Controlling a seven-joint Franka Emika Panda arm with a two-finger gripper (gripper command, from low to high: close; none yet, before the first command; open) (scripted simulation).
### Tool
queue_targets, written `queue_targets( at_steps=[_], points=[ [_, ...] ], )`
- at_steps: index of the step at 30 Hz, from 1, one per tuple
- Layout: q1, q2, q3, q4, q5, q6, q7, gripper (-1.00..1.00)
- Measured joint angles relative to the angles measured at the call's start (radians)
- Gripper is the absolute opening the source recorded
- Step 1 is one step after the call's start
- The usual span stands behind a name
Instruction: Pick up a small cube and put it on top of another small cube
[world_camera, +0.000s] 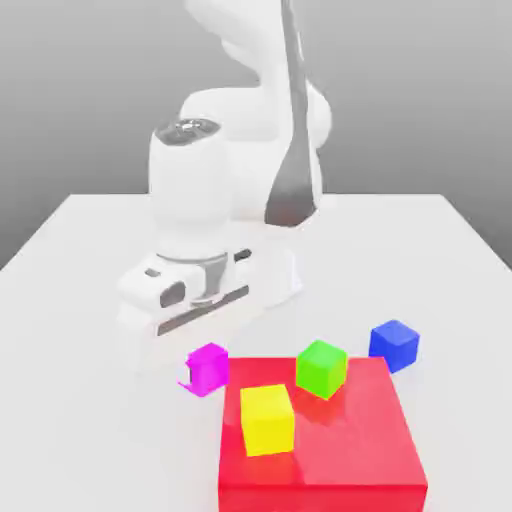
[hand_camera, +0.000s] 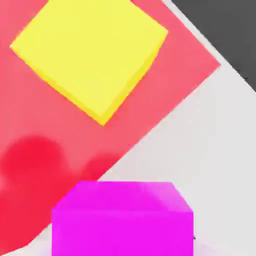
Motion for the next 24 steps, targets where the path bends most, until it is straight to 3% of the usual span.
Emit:
queue_targets(
  at_steps=[5,14,22,23,24],
  points=[
    [0.187,-0.078,0.111,-0.015,0.043,-0.059,-0.135,-1.0],
    [0.497,-0.257,0.326,-0.21,0.013,-0.175,-0.311,-1.0],
    [0.482,-0.011,0.351,-0.232,-0.045,0.063,-0.283,-1.0],
    [0.475,0.021,0.348,-0.231,-0.069,0.094,-0.267,1.0],
    [0.475,0.021,0.348,-0.231,-0.069,0.094,-0.267,1.0]
  ],
)
